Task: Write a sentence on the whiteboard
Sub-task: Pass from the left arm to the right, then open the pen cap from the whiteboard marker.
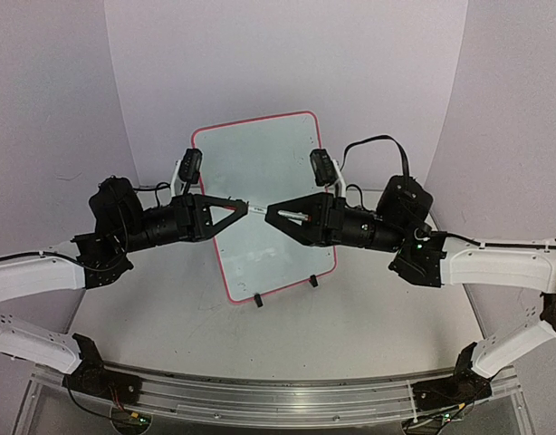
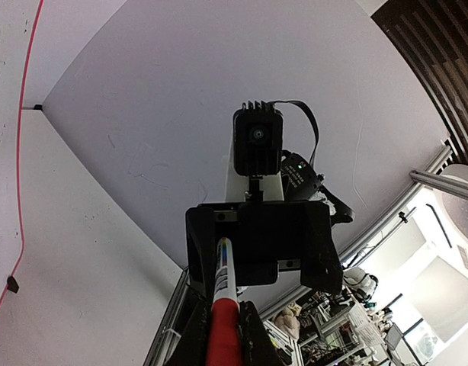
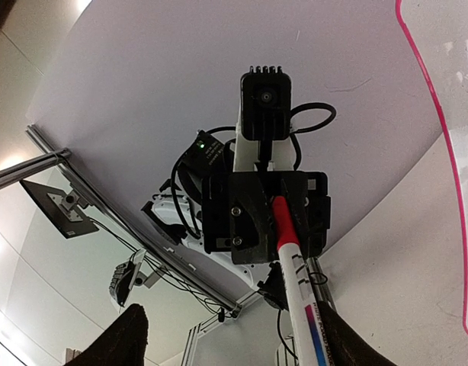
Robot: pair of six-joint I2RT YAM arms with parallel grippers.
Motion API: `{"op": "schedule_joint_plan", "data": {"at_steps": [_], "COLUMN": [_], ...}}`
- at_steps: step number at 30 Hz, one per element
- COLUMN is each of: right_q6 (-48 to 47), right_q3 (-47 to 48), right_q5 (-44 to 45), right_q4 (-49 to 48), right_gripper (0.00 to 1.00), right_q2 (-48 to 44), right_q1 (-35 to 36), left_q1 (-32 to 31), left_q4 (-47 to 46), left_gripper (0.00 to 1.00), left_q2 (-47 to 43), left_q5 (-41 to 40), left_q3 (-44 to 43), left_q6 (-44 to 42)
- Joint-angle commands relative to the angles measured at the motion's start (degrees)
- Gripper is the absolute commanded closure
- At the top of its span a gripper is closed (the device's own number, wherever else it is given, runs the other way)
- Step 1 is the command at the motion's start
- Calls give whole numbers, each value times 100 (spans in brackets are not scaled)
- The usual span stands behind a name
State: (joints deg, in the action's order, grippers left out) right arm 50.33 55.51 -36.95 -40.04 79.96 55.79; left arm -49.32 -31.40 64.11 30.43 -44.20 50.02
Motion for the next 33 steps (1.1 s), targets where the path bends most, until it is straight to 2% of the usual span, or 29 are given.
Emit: {"op": "schedule_joint_plan", "data": {"at_steps": [1, 10, 14, 19, 23, 33], "right_q6": [31, 32, 22, 39, 39, 63], "right_q3": [269, 303, 312, 286, 222, 136], "right_q5": [-102, -74, -44, 35, 161, 355], "right_q4": [-337, -336, -338, -333, -345, -395], "right_gripper": [34, 42, 53, 71, 78, 80], "right_q2": [90, 161, 179, 187, 160, 124], "right_q1": [-20, -18, -21, -20, -17, -16], "left_q1": [1, 1, 1, -3, 1, 1], "left_q4": [91, 110, 128, 137, 135, 66], "left_gripper": [100, 100, 100, 100, 100, 100], "left_q2": [149, 294, 287, 295, 256, 118], "left_q5": [155, 204, 214, 247, 244, 167], "left_q3": [-194, -238, -238, -237, -202, -44], "left_q6": [30, 66, 72, 92, 122, 217]}}
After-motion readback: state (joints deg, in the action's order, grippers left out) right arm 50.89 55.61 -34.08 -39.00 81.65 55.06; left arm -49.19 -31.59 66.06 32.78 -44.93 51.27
